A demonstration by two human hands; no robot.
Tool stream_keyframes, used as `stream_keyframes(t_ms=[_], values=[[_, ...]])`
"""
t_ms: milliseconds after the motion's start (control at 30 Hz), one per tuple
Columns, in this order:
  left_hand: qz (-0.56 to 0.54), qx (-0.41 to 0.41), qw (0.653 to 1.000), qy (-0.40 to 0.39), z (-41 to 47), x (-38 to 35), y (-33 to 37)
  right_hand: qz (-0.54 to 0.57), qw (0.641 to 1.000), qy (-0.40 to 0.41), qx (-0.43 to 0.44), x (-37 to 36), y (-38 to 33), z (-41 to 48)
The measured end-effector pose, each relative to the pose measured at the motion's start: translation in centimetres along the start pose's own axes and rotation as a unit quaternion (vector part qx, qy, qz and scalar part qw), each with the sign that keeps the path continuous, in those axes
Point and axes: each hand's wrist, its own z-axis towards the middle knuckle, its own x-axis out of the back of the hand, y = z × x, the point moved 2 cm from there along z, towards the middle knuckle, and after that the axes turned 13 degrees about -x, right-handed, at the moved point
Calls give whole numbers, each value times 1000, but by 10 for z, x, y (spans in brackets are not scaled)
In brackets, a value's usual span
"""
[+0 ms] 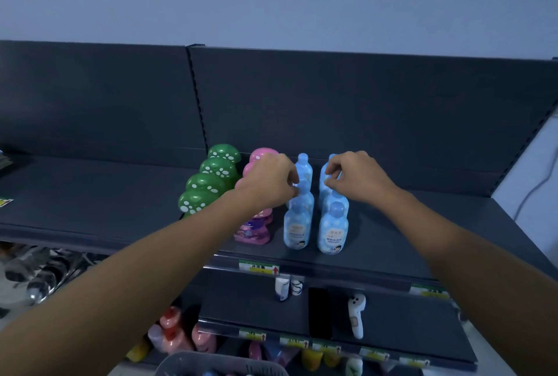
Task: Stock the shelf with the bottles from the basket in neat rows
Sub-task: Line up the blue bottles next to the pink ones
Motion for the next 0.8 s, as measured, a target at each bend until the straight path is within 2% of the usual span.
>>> stream_keyframes(t_ms=[200,367,567,800], values=[[-9,-16,1000,-23,-51,22,-30,-2,1000,18,-17,-9,-63,-44],[-4,-33,998,-49,-101,33,-68,8,999,16,-27,-44,-116,-85],[-12,-16,991,-129,-169,17,-122,18,998,-37,-44,-113,-164,-130],[-73,38,974,-210,-240,-48,-169,21,990,-128,-56,-208,-176,-176]])
